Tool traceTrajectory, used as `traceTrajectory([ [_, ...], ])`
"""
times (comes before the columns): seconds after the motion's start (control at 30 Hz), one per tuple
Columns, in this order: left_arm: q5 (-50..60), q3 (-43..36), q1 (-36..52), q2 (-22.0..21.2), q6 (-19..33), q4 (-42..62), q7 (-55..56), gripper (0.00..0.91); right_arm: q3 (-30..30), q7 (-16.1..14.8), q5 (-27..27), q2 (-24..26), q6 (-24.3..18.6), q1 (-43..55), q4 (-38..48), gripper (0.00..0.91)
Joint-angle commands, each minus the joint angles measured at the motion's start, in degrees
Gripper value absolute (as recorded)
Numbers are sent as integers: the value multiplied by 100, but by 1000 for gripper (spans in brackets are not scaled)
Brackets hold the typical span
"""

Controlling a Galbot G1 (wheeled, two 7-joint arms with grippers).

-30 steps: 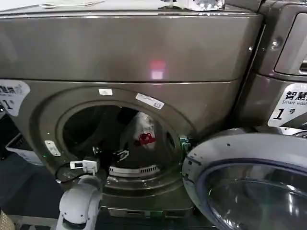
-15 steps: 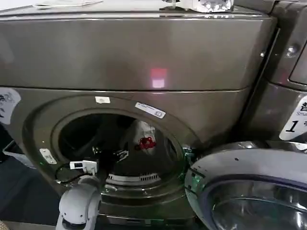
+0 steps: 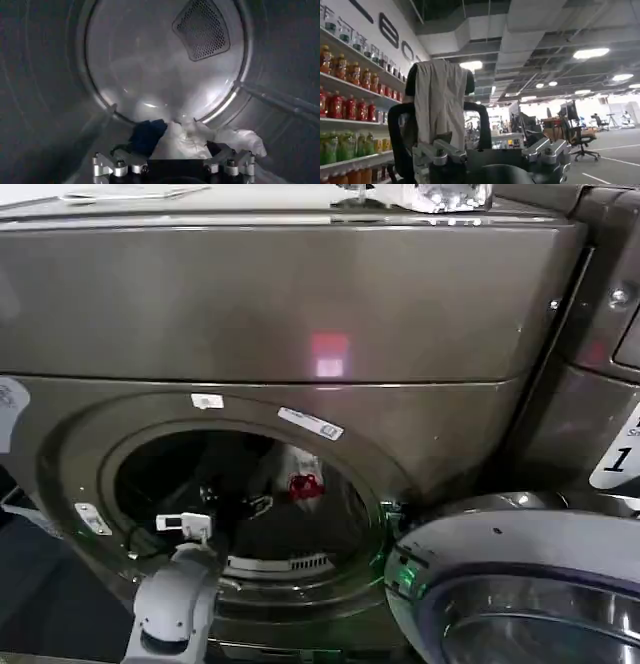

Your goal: Grasp the clothes from the dryer.

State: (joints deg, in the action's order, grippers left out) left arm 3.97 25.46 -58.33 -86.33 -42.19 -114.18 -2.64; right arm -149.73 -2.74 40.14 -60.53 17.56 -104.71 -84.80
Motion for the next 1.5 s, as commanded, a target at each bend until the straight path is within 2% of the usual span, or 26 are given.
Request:
traceTrajectory([
  [0.03,265,-48,1398,-174,234,1899,-41,907,35,-5,5,-23,-5,0,-106,907],
  [0.13,1145,-64,1729,-167,190,2357,-774,907,92,0,4,-38,-11,23,-124,907],
  [0.17,1935,-55,1847,-151,144,2463,-1461,907,102,-3,3,-32,-10,27,-138,907],
  [0.27,3396,-48,2195,-60,270,2621,-3111,907,109,6,9,-5,-2,23,-166,907],
  [0.33,4604,-48,2348,25,861,2677,-4443,907,109,-1,10,-11,-4,1,-169,907],
  [0.4,5158,-56,2504,74,1702,2766,-5091,907,102,0,10,2,-6,-22,-162,907],
  [0.53,6119,-67,2824,0,2640,3056,-5758,907,101,2,9,9,-6,-34,-174,907],
  [0.6,6716,-67,2991,-48,3469,3226,-6105,907,101,0,9,6,-9,-39,-174,907],
  [0.63,6761,-62,3013,-48,3675,3236,-6138,907,102,-2,9,5,-10,-41,-171,907],
  [0.67,6867,-36,3150,-75,4185,3401,-6474,907,123,-3,7,-4,-23,-45,-160,907],
  [0.73,6828,20,3340,-128,4293,3641,-7059,907,164,-5,0,-6,-43,-36,-161,907],
  [0.77,7066,22,3441,-147,4688,3764,-7132,907,176,-3,0,-3,-42,-24,-169,907],
  [0.87,7511,0,3701,-164,5351,4101,-7393,907,228,-1,-2,8,-44,11,-189,907],
  [1.0,7648,13,3917,-129,5917,4379,-7461,907,248,1,-13,13,-65,16,-161,907],
  [1.17,7597,-152,4021,-51,6147,4588,-7462,907,241,3,-15,43,-65,12,-150,907],
  [1.5,6965,-461,4138,0,5893,4987,-7452,907,229,-8,-19,38,-94,7,-123,907],
])
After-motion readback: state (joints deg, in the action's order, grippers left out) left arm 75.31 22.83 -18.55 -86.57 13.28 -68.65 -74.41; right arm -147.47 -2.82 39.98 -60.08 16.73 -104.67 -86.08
